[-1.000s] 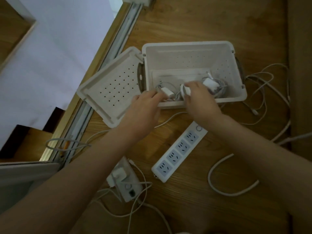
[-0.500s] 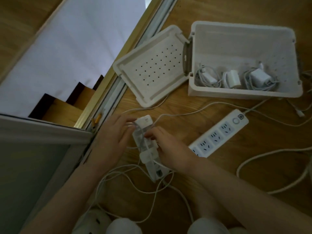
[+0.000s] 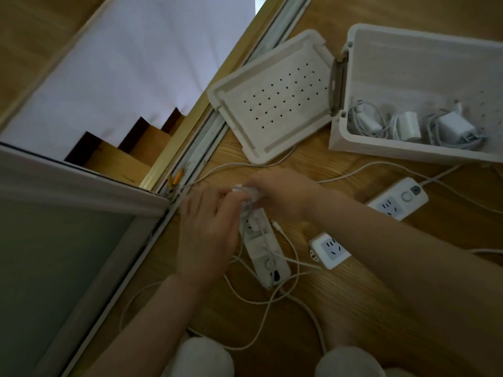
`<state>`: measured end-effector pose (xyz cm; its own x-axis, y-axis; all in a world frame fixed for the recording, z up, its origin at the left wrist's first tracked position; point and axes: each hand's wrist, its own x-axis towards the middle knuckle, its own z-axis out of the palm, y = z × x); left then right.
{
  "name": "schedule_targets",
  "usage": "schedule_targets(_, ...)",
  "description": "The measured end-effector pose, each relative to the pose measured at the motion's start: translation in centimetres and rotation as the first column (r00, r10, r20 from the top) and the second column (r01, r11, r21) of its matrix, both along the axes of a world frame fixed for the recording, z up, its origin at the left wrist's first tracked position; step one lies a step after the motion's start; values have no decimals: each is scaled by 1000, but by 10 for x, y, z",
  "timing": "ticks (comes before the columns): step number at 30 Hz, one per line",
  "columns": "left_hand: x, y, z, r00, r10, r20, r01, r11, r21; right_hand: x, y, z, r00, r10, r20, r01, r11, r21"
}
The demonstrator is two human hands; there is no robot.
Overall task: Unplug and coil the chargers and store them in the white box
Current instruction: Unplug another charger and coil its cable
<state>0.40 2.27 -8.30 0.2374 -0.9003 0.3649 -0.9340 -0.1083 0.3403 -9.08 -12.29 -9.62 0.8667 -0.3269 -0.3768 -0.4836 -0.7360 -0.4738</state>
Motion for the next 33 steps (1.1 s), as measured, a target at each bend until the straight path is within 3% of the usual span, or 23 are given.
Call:
schedule_targets(5, -12, 17, -9, 999, -41, -25, 40, 998, -39, -19, 15, -1, 994, -92, 61, 101, 983, -153)
schedule_targets(8, -19, 18, -4, 962, -32, -272, 53, 996, 69, -35, 18, 0, 971, -223, 88, 235, 959, -162)
schedule_targets(10, -24, 11, 2, 821, 163, -547, 1, 958, 287, -38, 17, 2, 964, -248, 94, 261, 947, -185)
schedule_targets(12, -26, 1, -3, 640, 372, -672, -16, 881, 472, -36, 16, 3, 967, -244, 70, 253, 952, -172)
schedule_targets(14, -26, -10, -12, 548, 474, -690, -35, 837, 547, -32, 12, 3, 964, -262, 51, 266, 958, -110)
schedule_targets(15, -26, -15, -15, 545, 488, -682, -49, 830, 556, -30, 9, 2, 957, -286, 42, 288, 956, -60)
schedule_targets(19, -23, -23, -21, 643, 455, -616, -79, 839, 538, -23, 0, 0, 945, -326, -19, 326, 939, 108)
schedule_targets(21, -17, -24, -23, 637, 422, -646, -13, 843, 538, -20, -5, 0, 953, -301, -43, 304, 946, 115)
schedule_targets(24, -8, -23, -28, 461, 433, -774, 116, 836, 537, -16, -8, 0, 966, -242, -91, 250, 963, 100)
schedule_targets(26, -5, -22, -33, 298, 483, -823, 129, 834, 536, -14, -7, -3, 971, -209, -119, 221, 970, 98)
schedule_targets(28, -7, -25, -36, 206, 506, -837, 116, 837, 535, -15, -9, -5, 976, -181, -123, 193, 977, 93)
schedule_targets(33, -10, -32, -41, 313, 506, -804, 163, 805, 570, -17, -15, -2, 985, -102, -140, 116, 988, 98)
